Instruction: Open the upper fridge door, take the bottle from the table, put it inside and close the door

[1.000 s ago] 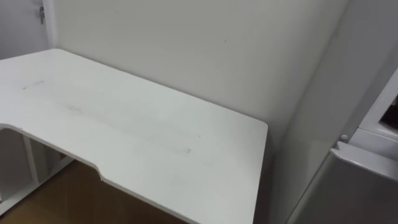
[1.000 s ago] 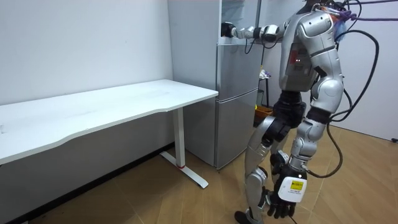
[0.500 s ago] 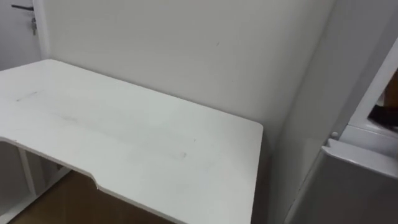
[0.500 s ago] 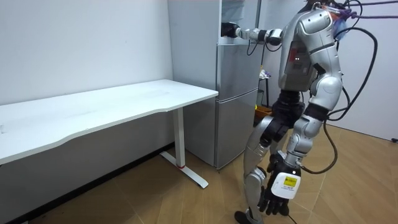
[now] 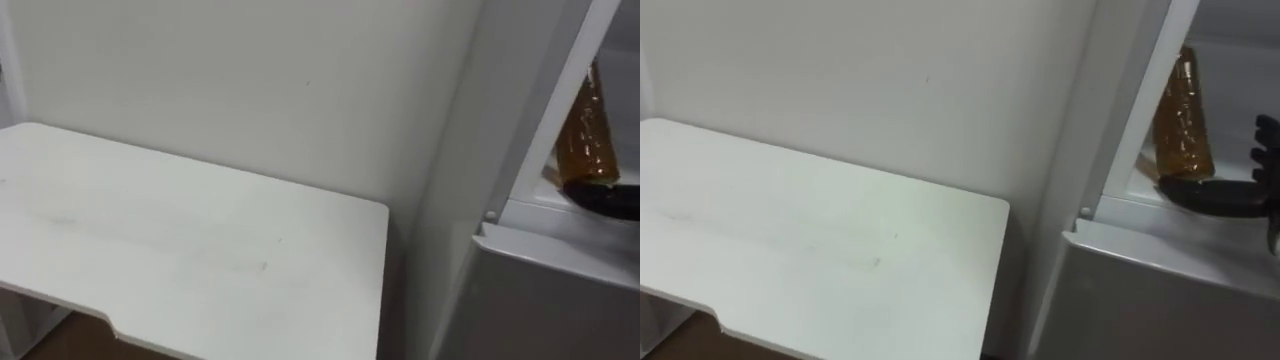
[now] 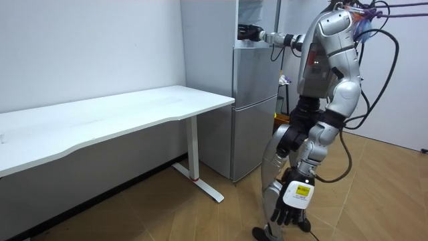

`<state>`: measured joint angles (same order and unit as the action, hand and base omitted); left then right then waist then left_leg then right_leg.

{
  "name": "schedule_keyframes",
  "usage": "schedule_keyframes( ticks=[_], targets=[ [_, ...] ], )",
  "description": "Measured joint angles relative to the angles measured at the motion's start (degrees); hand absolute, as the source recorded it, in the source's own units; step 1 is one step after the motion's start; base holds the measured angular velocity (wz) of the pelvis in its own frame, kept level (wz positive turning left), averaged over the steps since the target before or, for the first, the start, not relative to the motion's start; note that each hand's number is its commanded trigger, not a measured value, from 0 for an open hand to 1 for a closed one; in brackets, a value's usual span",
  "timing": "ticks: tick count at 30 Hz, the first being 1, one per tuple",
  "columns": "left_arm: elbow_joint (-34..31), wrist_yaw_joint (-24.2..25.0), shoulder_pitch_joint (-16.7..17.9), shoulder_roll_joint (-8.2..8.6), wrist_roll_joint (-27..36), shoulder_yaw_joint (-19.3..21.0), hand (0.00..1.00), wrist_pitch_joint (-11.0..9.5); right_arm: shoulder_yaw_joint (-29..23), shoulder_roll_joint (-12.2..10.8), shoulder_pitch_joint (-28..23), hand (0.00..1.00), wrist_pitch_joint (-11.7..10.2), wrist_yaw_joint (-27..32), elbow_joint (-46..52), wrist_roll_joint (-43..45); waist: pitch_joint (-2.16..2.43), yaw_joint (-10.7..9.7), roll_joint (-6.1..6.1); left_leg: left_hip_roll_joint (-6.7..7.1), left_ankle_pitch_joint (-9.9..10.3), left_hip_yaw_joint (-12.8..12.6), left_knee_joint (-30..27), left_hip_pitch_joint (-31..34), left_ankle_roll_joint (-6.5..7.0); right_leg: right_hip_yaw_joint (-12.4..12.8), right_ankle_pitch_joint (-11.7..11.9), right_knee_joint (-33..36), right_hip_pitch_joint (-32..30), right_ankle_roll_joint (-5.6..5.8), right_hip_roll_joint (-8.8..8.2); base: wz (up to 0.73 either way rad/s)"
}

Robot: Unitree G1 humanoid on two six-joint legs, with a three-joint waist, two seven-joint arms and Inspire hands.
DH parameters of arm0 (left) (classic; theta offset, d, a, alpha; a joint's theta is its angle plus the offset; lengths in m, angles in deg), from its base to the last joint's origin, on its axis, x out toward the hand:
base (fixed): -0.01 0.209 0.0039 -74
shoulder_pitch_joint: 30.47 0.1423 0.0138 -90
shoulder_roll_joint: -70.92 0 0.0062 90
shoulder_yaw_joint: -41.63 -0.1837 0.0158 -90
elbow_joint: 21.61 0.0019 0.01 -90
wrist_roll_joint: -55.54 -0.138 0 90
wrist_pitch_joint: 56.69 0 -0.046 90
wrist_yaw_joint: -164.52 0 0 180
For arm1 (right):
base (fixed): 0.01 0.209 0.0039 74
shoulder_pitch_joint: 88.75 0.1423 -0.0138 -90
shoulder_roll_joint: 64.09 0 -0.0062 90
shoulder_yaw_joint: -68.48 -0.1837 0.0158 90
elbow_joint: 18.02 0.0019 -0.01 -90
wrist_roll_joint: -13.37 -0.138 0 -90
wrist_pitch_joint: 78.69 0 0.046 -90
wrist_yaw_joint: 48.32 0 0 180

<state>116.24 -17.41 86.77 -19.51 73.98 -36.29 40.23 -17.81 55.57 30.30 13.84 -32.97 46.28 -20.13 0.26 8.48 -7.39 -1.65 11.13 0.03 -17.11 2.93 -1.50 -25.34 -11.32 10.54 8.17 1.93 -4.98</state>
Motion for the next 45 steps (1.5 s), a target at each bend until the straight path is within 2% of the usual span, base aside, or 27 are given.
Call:
schedule_keyframes(
  ticks=[5,7,12,13,14,17,19,21,25,28,29,32,35,37,40,42,45],
  targets=[
    [0.00,0.16,0.12,0.06,-0.04,0.00,0.00,0.00,-0.28,0.00,-0.70,0.00,-0.06,0.09,2.01,0.13,-0.27,-0.39,0.35,-0.23,0.00,-0.77,0.55,-0.67,-0.03,0.34,0.02,0.01,0.09,0.01,-0.01,-0.05],
    [0.00,0.17,0.12,0.06,-0.04,-0.02,0.00,-0.07,-0.69,0.01,-1.83,0.00,-1.09,0.08,2.57,0.17,-0.29,-0.51,0.39,-0.27,0.00,-0.91,0.47,-0.78,-0.03,0.34,0.03,0.03,0.14,0.02,-0.01,0.00],
    [0.02,0.40,0.30,0.58,-0.06,0.00,0.00,-0.78,-5.45,-0.30,-8.19,0.00,-1.62,-0.40,8.13,-0.08,-0.71,-0.88,1.25,-0.36,0.15,-1.65,0.74,-1.49,0.06,1.08,0.03,0.07,0.58,0.09,-0.07,-0.05],
    [0.02,0.44,0.35,0.66,-0.06,0.01,0.00,-0.78,-5.93,-0.40,-8.47,0.00,-1.62,-0.43,8.68,-0.06,-0.71,-1.06,1.44,-0.39,0.15,-1.78,0.74,-1.47,0.05,1.24,0.02,0.10,0.48,0.09,-0.07,-0.11],
    [0.05,0.57,0.41,0.87,-0.31,0.03,0.00,-0.79,-6.93,-0.46,-8.53,0.00,-1.61,-0.47,9.30,-0.04,-0.48,-1.55,1.68,-0.41,0.16,-1.91,0.74,-1.41,0.06,1.55,0.02,0.14,0.24,0.09,-0.07,-0.10],
    [0.21,1.52,0.41,1.32,-0.45,0.20,0.00,-1.05,-8.99,-0.51,-9.26,0.00,-1.62,0.34,9.87,0.05,-0.17,-2.35,2.71,-0.40,0.13,-2.34,0.94,-1.67,0.08,1.80,0.02,0.16,0.23,0.09,-0.17,-0.09],
    [0.43,1.83,0.47,1.58,-0.52,0.21,0.00,-1.12,-9.66,-0.51,-10.40,0.00,-1.62,0.97,10.68,0.04,-0.06,-2.52,2.81,-0.42,0.00,-2.91,1.68,-2.53,0.05,2.22,0.02,0.21,0.27,0.09,-0.25,-0.14],
    [0.59,2.54,0.37,1.85,-0.38,0.18,0.00,-1.10,-9.65,-0.90,-10.52,0.00,-1.61,1.13,10.76,0.03,-0.07,-3.57,2.82,-0.51,0.01,-3.25,1.93,-3.06,0.04,2.55,0.02,0.13,0.66,0.10,-0.23,-0.09],
    [0.58,2.77,-0.08,1.98,-0.56,0.15,0.00,-1.63,-9.69,-1.22,-10.85,0.00,-1.58,1.58,12.43,-0.18,-0.13,-3.72,2.55,-0.74,-0.01,-4.73,2.61,-3.78,0.00,4.04,-0.02,0.03,0.46,0.12,-0.16,-0.17],
    [1.20,2.76,0.02,1.93,-0.47,0.09,0.00,-2.31,-10.22,-1.98,-13.17,0.00,-1.65,2.64,20.10,-1.16,-0.13,-4.10,2.51,-0.75,0.04,-5.70,2.79,-3.94,0.06,5.21,-0.01,0.11,0.01,0.13,-0.17,-0.19],
    [1.40,2.69,-0.01,1.82,-0.39,0.00,0.00,-2.48,-10.21,-2.95,-13.69,0.00,-1.73,2.69,22.21,-2.45,-0.17,-4.09,2.42,-0.75,0.04,-6.10,2.96,-4.48,0.06,5.68,-0.02,0.16,0.06,0.14,-0.17,-0.14],
    [2.90,3.02,-0.46,1.90,-0.21,-0.55,0.00,-3.89,-10.48,-5.29,-14.88,0.00,-1.77,2.27,26.57,-5.73,-0.68,-4.40,2.03,-0.75,0.06,-6.23,3.48,-4.53,0.07,5.86,-0.02,0.23,-0.12,0.15,-0.19,-0.05],
    [4.86,3.78,-0.48,2.63,-0.49,-0.57,0.00,-4.46,-11.25,-7.13,-15.75,0.00,-2.12,0.25,31.30,-10.95,-0.68,-4.82,2.09,-0.75,0.19,-6.30,3.45,-4.52,0.08,6.01,0.00,0.20,-0.26,0.17,-0.19,0.00],
    [5.33,3.74,-0.42,2.66,-0.42,-1.14,0.00,-4.43,-11.45,-7.89,-16.58,0.00,-3.42,-1.22,32.64,-13.85,-0.67,-4.87,2.32,-0.81,0.26,-6.30,3.26,-4.51,0.04,5.95,0.02,0.17,-0.26,0.18,-0.14,0.00],
    [5.68,3.74,-0.32,3.23,-0.45,-1.12,0.00,-4.45,-12.52,-10.10,-19.39,0.00,-3.95,-4.38,34.32,-16.89,-0.59,-4.84,3.21,-0.81,0.34,-6.27,3.22,-4.49,0.07,5.89,0.06,0.16,-0.21,0.25,-0.14,0.00],
    [7.25,4.02,-0.46,4.46,-0.59,-1.12,0.00,-4.58,-14.15,-13.60,-21.02,0.00,-4.36,-7.04,35.94,-19.06,-0.19,-5.03,4.47,-0.72,0.42,-6.30,3.50,-4.66,0.14,5.92,0.10,0.19,-0.10,0.31,-0.23,0.00],
    [8.79,5.32,-0.56,4.75,-0.74,-1.14,0.00,-4.61,-14.24,-15.20,-22.80,0.00,-4.51,-10.64,35.94,-22.63,-0.10,-5.47,5.57,-0.77,0.39,-6.43,3.46,-5.07,0.13,5.95,0.10,0.21,0.01,0.32,-0.22,-0.01]
  ],
)
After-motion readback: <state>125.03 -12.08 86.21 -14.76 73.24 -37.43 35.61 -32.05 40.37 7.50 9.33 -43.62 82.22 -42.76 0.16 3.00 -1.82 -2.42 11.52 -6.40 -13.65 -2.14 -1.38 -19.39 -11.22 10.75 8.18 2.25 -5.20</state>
